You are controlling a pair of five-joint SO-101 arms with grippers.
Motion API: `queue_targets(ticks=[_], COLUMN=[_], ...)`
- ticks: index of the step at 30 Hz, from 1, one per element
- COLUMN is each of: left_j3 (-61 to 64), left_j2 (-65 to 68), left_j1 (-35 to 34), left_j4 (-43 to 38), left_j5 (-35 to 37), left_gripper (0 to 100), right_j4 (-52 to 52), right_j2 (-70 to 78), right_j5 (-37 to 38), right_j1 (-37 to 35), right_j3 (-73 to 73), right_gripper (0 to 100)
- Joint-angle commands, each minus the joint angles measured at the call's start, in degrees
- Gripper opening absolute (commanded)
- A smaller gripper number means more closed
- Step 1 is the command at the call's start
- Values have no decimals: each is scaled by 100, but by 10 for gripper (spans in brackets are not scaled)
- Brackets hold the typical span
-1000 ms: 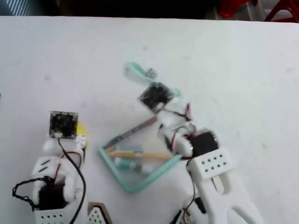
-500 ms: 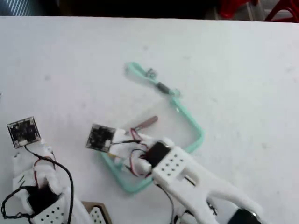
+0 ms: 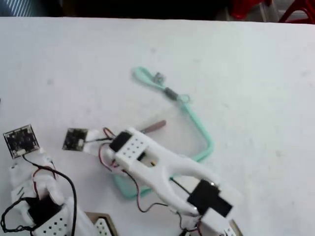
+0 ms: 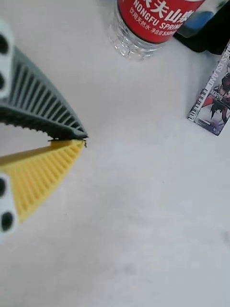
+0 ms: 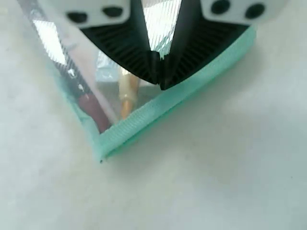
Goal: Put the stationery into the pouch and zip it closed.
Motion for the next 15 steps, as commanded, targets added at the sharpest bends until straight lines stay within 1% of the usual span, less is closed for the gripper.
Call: queue_targets(ticks=[1, 9, 15], left_j3=[-53, -53, -53], left_j2=[-57, -57, -57], left_j1=[-48, -48, -48], left_j4=[-149, -141, -141], left_j5=[0, 0, 0], left_gripper=[24, 24, 24], right_j4=[-48, -13, -127], right_j2=[708, 1727, 1895], right_j5=[-114, -888, -967], right_j1=[242, 1288, 1692], right_j3=[-774, -2400, -2831], right_gripper=[17, 17, 17])
